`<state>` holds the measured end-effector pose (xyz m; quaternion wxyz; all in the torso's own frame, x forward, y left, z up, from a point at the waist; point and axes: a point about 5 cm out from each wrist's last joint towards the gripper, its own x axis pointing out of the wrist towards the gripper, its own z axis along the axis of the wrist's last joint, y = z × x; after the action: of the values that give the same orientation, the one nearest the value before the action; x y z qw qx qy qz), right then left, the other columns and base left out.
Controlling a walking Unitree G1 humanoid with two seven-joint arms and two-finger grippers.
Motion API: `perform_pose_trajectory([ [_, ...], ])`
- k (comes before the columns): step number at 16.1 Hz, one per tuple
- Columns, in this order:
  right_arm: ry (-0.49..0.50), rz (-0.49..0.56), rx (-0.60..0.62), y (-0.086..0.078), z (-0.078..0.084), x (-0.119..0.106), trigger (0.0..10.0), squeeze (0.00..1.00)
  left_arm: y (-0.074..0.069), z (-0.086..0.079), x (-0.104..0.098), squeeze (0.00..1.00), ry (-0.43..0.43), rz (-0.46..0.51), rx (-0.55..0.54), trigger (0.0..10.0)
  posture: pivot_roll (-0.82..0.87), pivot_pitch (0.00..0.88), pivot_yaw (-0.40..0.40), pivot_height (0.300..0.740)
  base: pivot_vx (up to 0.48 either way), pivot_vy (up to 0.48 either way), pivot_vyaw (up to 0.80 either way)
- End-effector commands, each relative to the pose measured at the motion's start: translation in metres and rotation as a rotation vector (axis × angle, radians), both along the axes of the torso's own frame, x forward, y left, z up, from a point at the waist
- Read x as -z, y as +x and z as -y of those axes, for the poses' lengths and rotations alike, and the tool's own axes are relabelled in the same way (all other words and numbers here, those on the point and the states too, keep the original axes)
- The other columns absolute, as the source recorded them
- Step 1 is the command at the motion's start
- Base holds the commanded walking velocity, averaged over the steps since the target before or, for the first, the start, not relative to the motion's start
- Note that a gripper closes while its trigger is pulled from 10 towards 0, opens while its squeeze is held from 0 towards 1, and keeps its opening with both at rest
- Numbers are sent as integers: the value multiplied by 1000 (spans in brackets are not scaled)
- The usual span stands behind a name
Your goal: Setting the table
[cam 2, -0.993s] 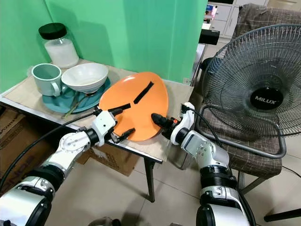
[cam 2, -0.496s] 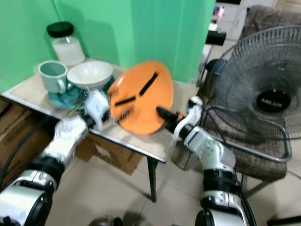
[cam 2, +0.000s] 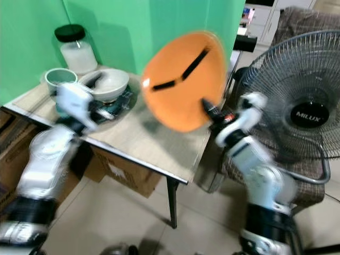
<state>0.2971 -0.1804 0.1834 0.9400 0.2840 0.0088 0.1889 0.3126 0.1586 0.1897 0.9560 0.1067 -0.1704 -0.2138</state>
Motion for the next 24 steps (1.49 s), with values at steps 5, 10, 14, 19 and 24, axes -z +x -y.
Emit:
perform_pose_trajectory([
  [5,-179,242,131,-40,-15,-30,0,0,-33,3,3,0,27,-78,-103,10000,42,0,8,740,0,0,0],
  [10,-349,260,168,-52,-27,-11,10000,0,-41,19,11,0,39,-118,-117,10000,51,0,2,740,0,0,0],
  [14,-307,271,195,-55,-31,-8,10000,0,-39,13,8,0,52,-126,-161,10000,67,0,-12,740,0,0,-800],
  [19,-291,314,192,-55,-37,-9,10000,0,-39,14,9,0,55,-136,-167,10000,66,0,-12,740,0,0,-800],
  [24,-402,351,251,-50,-34,-13,10000,0,-39,14,8,0,54,-134,-168,10000,67,0,-21,740,0,0,-800],
])
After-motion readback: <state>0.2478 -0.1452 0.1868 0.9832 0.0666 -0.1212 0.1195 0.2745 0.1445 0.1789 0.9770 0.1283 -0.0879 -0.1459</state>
